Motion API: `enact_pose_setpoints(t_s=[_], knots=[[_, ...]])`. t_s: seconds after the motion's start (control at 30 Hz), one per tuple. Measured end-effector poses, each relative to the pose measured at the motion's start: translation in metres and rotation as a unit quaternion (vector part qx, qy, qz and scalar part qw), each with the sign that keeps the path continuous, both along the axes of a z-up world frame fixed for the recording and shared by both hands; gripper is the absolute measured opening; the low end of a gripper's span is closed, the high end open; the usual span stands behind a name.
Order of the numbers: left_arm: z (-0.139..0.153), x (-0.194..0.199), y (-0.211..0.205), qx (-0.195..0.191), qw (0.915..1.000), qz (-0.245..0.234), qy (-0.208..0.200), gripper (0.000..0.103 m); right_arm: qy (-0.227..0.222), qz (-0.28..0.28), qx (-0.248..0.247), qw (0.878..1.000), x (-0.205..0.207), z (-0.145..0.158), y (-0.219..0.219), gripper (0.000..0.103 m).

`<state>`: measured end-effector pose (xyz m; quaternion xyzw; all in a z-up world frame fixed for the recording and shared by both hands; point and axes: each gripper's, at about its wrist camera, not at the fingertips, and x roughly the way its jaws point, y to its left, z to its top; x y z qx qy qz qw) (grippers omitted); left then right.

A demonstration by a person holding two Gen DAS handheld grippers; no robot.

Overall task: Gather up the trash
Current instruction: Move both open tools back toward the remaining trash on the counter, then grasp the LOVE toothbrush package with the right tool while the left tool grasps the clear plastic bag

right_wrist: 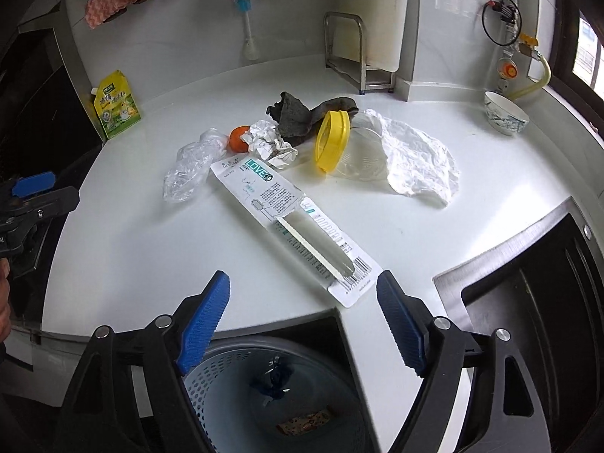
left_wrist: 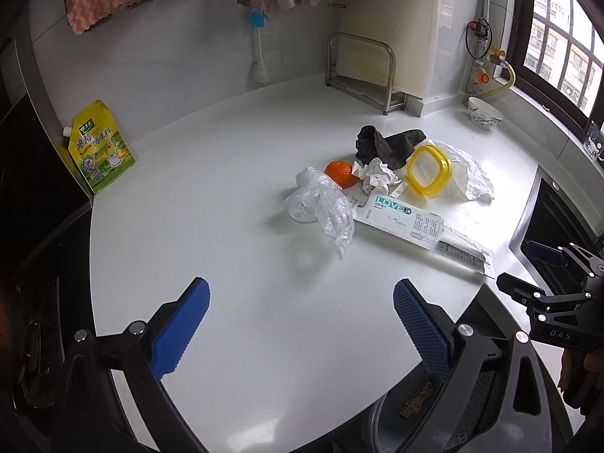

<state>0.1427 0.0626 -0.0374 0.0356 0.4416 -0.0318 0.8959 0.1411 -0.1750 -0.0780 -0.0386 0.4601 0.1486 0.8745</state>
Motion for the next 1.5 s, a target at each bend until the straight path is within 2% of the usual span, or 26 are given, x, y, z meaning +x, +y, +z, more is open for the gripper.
enact_pose_setpoints(t_s=[0.2,0.4,0.5,0.77,1.07,1.27,1.33,1.37,1.5], knots=[[-0.020,0.033,0.006,-0.014,0.9998,0.005,0.013,0.096,0.001,0.058,-0.041,0.997,0.040,-0.018,0.014,0.078],[-0.035,0.051,0.002,-0.018,0.9997,-0.003,0.013,0.096,0.011,0.084,-0.040,0.996,0.067,-0.038,0.018,0.078],[-0.040,0.055,0.000,-0.024,0.9996,-0.010,0.013,0.096,0.018,0.101,-0.047,0.994,0.076,-0.046,0.025,0.078],[-0.045,0.061,0.003,-0.028,0.9994,-0.016,0.010,0.096,0.006,0.141,-0.081,0.987,0.088,-0.058,0.047,0.078],[-0.050,0.063,0.011,-0.036,0.9991,-0.013,0.017,0.096,0.005,0.151,-0.072,0.986,0.098,-0.070,0.060,0.078],[-0.054,0.064,0.015,-0.042,0.9988,-0.007,0.024,0.096,0.014,0.145,-0.044,0.988,0.101,-0.072,0.066,0.077],[-0.055,0.065,0.015,-0.045,0.9987,-0.007,0.025,0.096,0.009,0.141,-0.036,0.989,0.098,-0.071,0.066,0.071],[-0.055,0.065,0.014,-0.045,0.9986,-0.008,0.026,0.096,0.006,0.140,-0.035,0.990,0.096,-0.070,0.068,0.062],[-0.057,0.066,0.010,-0.045,0.9985,-0.011,0.028,0.096,0.013,0.130,-0.031,0.991,0.094,-0.069,0.068,0.057]])
